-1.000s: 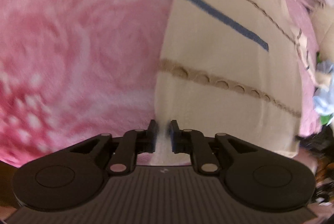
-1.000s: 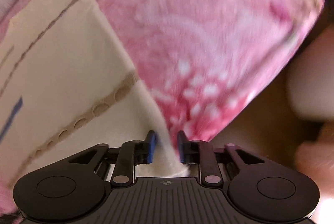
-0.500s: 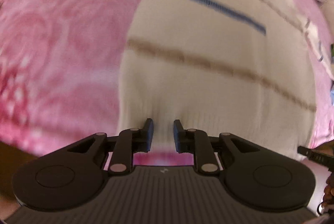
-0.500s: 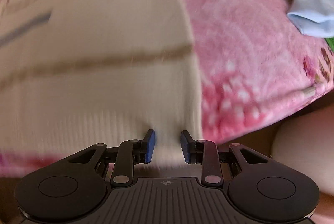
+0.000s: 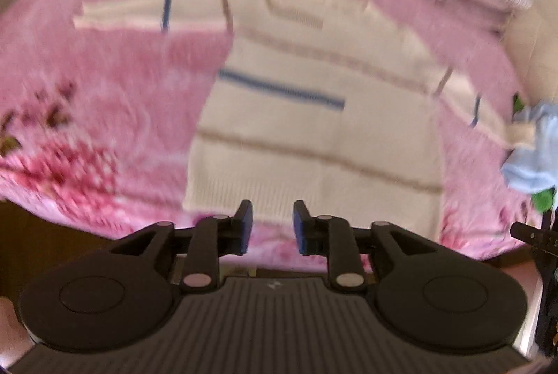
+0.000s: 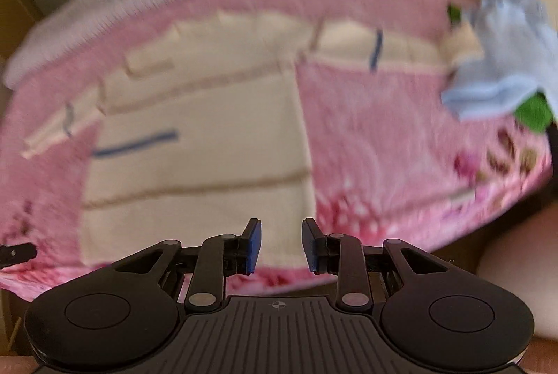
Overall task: Fold clothes
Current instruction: 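Release the sweater and raise both grippers above the flat sweater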
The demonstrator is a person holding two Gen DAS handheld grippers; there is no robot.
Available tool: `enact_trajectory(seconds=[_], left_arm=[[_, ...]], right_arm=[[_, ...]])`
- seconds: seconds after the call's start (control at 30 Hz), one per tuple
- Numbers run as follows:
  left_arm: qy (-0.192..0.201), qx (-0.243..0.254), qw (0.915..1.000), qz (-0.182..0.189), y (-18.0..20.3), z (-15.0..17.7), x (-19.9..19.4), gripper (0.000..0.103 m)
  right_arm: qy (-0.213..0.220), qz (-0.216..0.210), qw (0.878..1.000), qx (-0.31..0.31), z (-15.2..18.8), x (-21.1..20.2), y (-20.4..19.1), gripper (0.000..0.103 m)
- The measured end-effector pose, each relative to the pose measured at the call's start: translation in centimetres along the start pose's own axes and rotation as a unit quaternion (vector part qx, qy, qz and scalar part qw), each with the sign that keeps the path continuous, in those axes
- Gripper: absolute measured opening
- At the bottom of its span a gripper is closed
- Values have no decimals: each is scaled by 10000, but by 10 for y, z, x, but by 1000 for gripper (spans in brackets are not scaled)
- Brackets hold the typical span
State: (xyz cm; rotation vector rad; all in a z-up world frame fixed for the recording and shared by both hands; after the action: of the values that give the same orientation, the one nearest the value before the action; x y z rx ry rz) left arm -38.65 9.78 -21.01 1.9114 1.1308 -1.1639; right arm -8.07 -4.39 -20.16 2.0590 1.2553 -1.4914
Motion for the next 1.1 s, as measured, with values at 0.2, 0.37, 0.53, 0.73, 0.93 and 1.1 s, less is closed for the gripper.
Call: enact_trajectory(seconds=[0.2,0.37,0.53,0.73,0.93,1.1], left_arm=[[588,49,9981,-157,16,-2,-64,27],[619,197,9978,-134,35,18,-87,27],[570,514,9968,-220,52,39,-99,28],[604,831,9942,-306,69,54,-109,29],[527,1063,9927,-215,82,68,-112,29],[522,1126,9920,-220,83,72,-115,29]], right_arm=[[453,-226,9985,-203,-3,-48,-18,30],[307,-159,9994,5,15,-60,-6,30],[188,-5,9996,218,25,-66,13,30],[207,127,9993,277,35,-80,25,30],[145,169,9992,318,47,-87,31,30],[127,205,9993,288,53,-93,29,30]])
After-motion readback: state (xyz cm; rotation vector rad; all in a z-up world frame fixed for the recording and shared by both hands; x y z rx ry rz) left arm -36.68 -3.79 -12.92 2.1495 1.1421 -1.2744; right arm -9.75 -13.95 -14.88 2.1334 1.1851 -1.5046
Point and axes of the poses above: each gripper's, at about its wrist camera, not at the fingertips, and x roughly the way its jaws point, y to its right, z to its underside, the point moved 6 cm from there along x, roughly the way its jaws point, and after that the axes turned 9 degrees about x, right-handed, at the moved point
